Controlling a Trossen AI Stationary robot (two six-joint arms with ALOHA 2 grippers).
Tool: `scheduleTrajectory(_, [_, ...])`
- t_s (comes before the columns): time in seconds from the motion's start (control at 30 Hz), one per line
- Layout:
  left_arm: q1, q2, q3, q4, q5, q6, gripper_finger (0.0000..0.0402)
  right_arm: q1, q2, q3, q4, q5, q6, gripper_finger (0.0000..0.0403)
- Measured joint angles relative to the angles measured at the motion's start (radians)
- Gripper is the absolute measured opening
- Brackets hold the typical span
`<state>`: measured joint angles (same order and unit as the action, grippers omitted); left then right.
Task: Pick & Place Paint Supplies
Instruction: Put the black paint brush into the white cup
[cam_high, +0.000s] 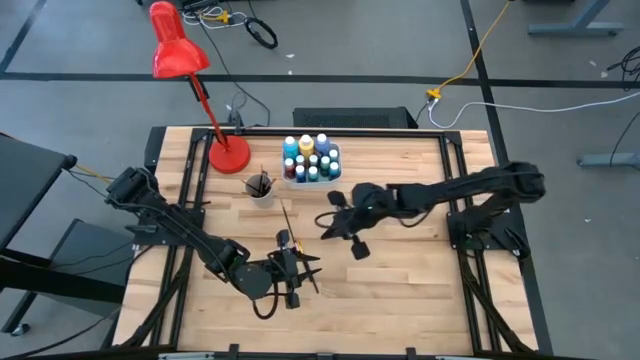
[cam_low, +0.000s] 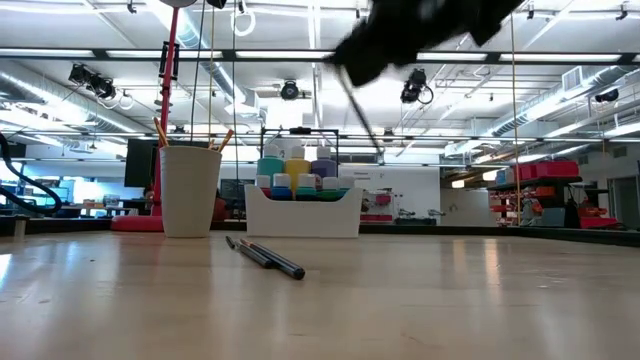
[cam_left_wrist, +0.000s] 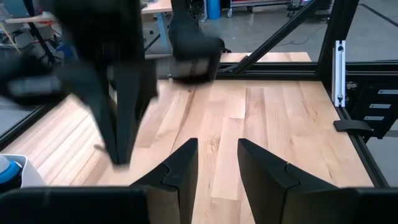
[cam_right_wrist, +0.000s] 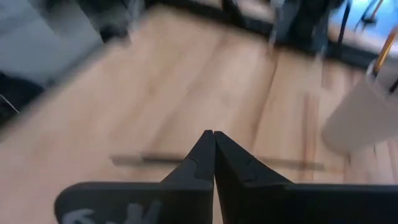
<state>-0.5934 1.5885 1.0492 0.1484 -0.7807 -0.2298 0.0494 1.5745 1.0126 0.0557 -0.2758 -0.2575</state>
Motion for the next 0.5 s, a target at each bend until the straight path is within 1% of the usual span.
scheduleTrajectory(0.17, [-0.001, 0.000, 0.000, 0.000, -0.006, 0.026, 0.0121, 0.033, -0.118, -0.021, 0.024, -0.010, 0.148, 0.0000])
scheduleTrajectory(0.3, [-0.002, 0.000, 0.000, -0.001, -0.052, 0.026, 0.0124, 0.059, -0.196, -0.079, 0.102, -0.077, 0.238, 0.0000])
scheduleTrajectory(0.43, [0.003, 0.000, 0.000, 0.000, -0.019, 0.023, 0.0144, 0.106, -0.262, -0.181, 0.342, -0.077, 0.278, 0.0000])
scheduleTrajectory(0.5, [0.010, 0.000, 0.000, 0.002, -0.005, 0.025, 0.0160, 0.127, -0.266, -0.241, 0.497, -0.067, 0.280, 0.0000])
